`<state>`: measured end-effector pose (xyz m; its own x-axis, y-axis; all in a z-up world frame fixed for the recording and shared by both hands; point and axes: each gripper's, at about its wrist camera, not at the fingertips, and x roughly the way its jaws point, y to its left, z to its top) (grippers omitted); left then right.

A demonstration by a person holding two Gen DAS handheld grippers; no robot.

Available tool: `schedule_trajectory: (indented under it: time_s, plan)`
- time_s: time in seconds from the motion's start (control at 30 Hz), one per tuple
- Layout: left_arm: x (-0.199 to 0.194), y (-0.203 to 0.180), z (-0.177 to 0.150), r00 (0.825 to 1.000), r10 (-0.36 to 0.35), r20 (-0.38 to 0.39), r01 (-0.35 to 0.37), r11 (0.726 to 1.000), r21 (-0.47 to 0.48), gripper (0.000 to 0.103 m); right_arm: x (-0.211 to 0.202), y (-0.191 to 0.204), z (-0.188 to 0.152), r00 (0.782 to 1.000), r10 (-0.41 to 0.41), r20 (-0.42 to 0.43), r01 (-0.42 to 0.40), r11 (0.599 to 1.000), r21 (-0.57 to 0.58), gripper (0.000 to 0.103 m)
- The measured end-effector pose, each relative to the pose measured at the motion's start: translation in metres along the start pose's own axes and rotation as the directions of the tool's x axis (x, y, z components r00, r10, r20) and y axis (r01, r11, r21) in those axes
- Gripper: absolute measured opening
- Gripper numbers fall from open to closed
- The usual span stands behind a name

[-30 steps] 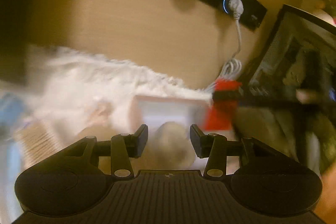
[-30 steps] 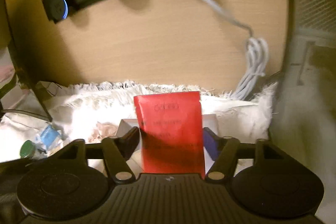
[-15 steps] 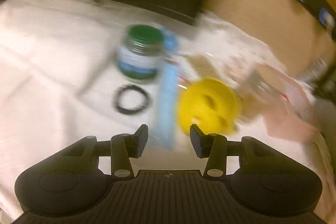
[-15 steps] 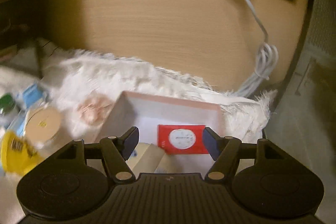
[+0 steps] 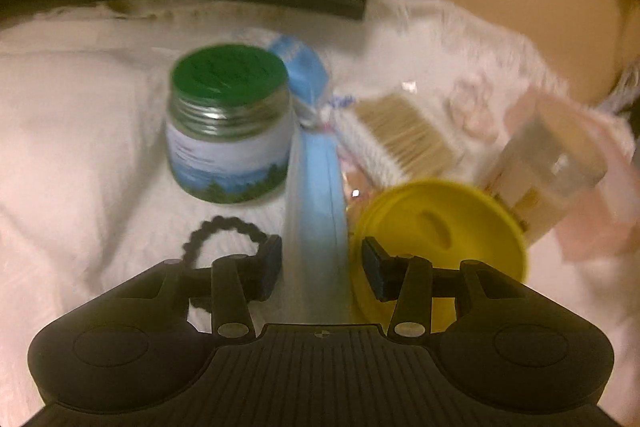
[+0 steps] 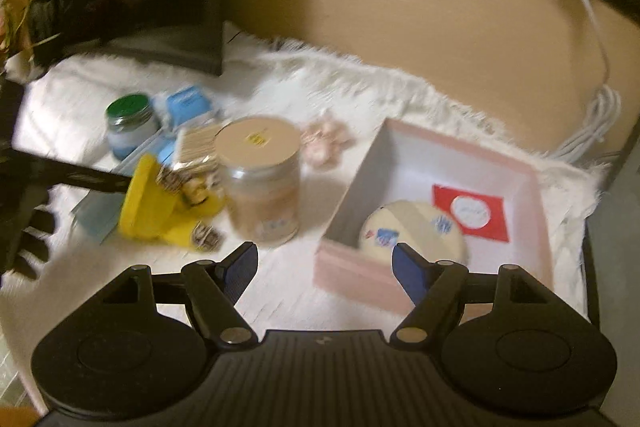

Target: Organize soft objects

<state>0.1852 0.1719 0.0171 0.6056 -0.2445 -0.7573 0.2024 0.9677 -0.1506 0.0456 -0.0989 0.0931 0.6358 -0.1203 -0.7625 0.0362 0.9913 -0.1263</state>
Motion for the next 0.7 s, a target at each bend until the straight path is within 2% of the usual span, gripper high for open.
schedule_trajectory:
  time_s: [0.17, 0.3, 0.33, 0.37, 0.43, 0.5, 0.7]
  plan:
    - [0.006, 0.002, 0.0, 1.0, -0.008, -0.002, 0.008, 1.0, -0.004, 0.047, 0.0, 0.013, -0.015, 1.0, -0.008, -0.027, 0.007, 0.999, -0.052, 0.075]
    - [0.003, -0.004, -0.003, 1.0, 0.004, -0.002, -0.004, 1.0, 0.029, 0.047, 0.0, 0.015, -0.019, 0.999, 0.006, -0.033, -0.007, 1.0, -0.029, 0.075]
    - [0.002, -0.005, -0.004, 1.0, 0.008, 0.005, -0.008, 0.999, 0.042, 0.045, -0.001, 0.015, -0.018, 1.0, 0.007, -0.031, -0.008, 1.0, -0.028, 0.075]
    - [0.003, -0.005, -0.005, 1.0, 0.002, 0.01, -0.002, 0.999, 0.046, 0.032, -0.002, 0.016, -0.017, 1.0, 0.009, -0.024, -0.01, 0.999, -0.034, 0.075]
    - [0.001, -0.002, -0.006, 0.998, -0.057, 0.007, 0.057, 0.998, 0.016, 0.012, -0.005, 0.022, -0.014, 1.0, 0.015, -0.005, -0.016, 0.998, -0.054, 0.075]
    - [-0.004, 0.002, -0.009, 0.997, -0.077, 0.018, 0.077, 0.997, -0.027, 0.01, -0.008, 0.03, -0.008, 0.999, 0.033, 0.019, -0.031, 0.996, -0.082, 0.075]
    - [-0.042, 0.011, -0.021, 0.987, -0.117, 0.113, 0.122, 0.992, -0.037, 0.007, 0.0, 0.063, 0.007, 0.995, 0.083, 0.048, -0.073, 0.981, -0.18, 0.075]
